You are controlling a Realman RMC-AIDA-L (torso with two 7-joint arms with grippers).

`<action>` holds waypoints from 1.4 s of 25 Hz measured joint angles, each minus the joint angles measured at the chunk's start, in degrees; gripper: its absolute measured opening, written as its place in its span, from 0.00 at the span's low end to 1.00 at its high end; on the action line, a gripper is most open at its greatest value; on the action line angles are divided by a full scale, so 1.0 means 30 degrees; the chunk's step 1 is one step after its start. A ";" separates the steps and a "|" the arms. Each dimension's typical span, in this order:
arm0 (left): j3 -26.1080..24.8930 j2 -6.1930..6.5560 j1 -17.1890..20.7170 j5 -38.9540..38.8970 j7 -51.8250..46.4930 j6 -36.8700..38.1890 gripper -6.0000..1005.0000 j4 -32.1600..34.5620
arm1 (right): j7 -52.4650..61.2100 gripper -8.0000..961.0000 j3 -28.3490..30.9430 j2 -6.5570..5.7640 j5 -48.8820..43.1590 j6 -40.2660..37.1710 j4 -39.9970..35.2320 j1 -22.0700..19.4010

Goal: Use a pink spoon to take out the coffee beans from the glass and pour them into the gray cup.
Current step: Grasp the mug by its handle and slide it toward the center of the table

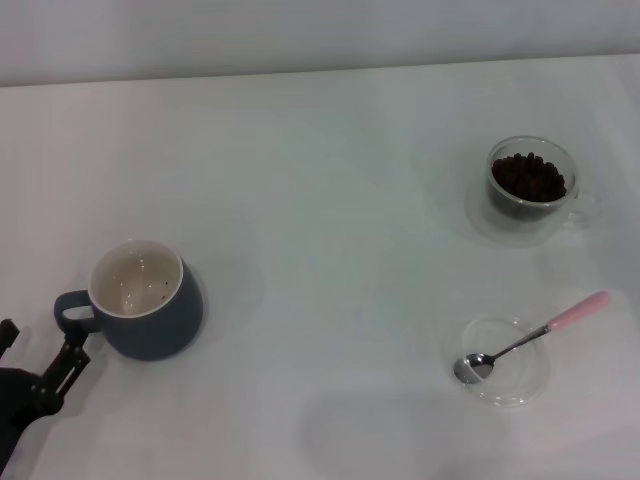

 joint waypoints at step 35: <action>0.0017 0.0020 -0.1764 -0.0597 0.0178 0.1210 0.41 -0.0040 | -0.0244 0.85 0.0030 0.0030 0.0002 -0.0310 0.0478 -0.0053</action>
